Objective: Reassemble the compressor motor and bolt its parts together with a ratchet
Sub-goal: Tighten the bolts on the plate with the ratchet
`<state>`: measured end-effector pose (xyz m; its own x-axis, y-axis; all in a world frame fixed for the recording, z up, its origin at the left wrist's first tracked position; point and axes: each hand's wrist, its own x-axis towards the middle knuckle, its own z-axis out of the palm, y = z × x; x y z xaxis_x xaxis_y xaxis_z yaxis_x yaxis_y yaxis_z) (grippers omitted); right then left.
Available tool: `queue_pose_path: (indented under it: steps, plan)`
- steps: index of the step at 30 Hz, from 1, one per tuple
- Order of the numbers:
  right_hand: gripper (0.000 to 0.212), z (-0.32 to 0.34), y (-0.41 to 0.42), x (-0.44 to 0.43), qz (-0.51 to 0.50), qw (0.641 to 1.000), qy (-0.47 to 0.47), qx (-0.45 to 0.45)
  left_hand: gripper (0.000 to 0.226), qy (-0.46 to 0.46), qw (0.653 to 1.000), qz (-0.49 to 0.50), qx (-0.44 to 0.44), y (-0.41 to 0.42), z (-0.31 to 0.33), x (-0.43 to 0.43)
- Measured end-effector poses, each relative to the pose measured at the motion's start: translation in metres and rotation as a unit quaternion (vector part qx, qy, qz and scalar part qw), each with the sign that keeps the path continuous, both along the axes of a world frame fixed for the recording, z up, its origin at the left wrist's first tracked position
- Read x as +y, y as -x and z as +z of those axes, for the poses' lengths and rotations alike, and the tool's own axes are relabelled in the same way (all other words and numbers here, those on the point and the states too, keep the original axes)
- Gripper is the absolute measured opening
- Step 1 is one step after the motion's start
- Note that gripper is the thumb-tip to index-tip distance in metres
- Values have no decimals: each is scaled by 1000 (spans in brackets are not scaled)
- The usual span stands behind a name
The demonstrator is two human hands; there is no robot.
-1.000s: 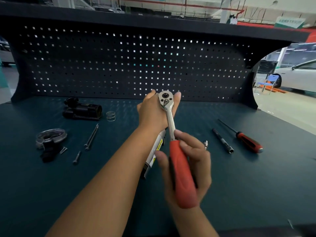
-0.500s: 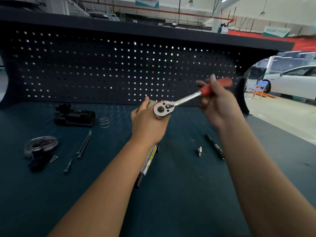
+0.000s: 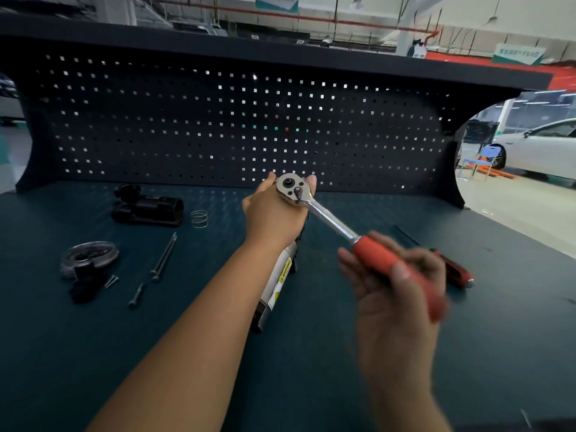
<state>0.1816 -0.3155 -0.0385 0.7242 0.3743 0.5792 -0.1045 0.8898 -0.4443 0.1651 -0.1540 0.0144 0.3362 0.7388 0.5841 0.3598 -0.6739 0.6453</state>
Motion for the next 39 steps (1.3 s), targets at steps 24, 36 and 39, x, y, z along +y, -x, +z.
queue_pose_path:
  steps: [24,36,39]
  plan:
    - [26,78,-106,16,-61,983,172,5,25,-66,996,-58,17,0,-17,7]
    - [31,17,13,-33,231,835,461,-193,34,70,985,-133,-87,5,-9,5]
    - [17,8,44,-18,222,869,427,-117,43,110,955,-250,-115,25,-4,-5]
